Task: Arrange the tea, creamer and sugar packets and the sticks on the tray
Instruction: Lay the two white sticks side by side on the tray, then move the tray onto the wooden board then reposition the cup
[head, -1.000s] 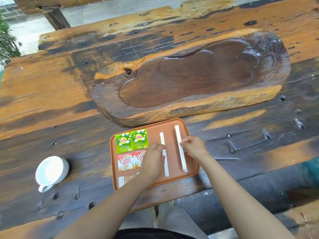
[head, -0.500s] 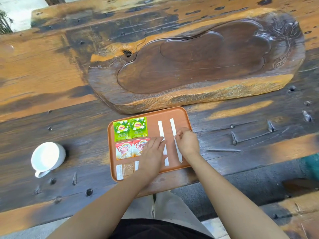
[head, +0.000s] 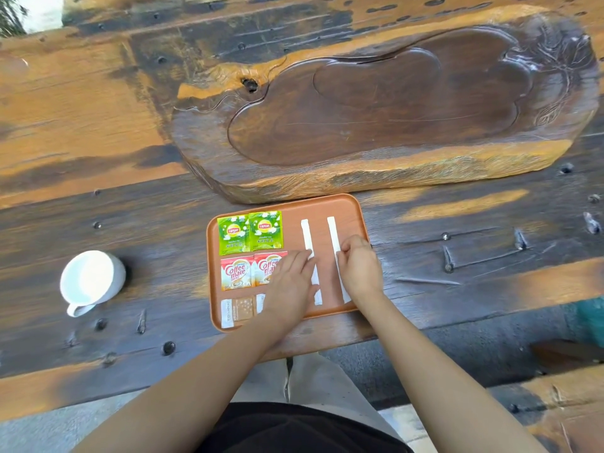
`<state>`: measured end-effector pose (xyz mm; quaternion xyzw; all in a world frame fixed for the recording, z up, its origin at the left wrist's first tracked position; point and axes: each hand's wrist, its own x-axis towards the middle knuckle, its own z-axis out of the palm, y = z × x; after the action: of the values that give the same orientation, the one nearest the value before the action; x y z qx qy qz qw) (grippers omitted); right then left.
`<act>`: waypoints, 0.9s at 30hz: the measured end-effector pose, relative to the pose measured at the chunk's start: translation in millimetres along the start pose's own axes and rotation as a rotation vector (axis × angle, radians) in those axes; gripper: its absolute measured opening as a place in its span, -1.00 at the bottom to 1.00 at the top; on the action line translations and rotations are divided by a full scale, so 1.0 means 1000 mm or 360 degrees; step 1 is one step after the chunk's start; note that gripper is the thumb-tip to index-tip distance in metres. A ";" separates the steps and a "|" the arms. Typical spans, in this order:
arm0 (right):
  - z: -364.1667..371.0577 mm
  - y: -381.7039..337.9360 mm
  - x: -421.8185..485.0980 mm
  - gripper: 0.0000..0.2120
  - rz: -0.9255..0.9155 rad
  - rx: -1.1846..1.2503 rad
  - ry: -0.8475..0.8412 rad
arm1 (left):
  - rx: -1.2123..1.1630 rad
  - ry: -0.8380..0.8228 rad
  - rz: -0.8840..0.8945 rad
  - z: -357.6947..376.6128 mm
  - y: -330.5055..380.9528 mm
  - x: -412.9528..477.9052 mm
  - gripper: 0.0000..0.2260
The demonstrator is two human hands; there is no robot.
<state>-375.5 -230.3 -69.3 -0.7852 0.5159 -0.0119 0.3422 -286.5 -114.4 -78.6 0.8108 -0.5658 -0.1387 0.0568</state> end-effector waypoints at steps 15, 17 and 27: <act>-0.046 0.029 0.015 -0.83 0.0302 0.0206 -0.0228 | -0.0809 0.0140 -0.1520 -0.038 -0.122 -0.060 -0.73; -0.047 0.029 0.019 -0.88 0.0371 0.0272 -0.0274 | -0.0937 0.0074 -0.1573 -0.038 -0.117 -0.060 -0.72; -0.053 0.032 0.011 -0.91 0.0550 0.0638 -0.0255 | -0.1776 0.0161 -0.1826 -0.050 -0.113 -0.069 -0.75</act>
<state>-416.0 -275.2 -50.1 -0.6005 0.6009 0.0071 0.5274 -192.2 -13.7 -48.3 0.8326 0.0954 -0.3718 0.3992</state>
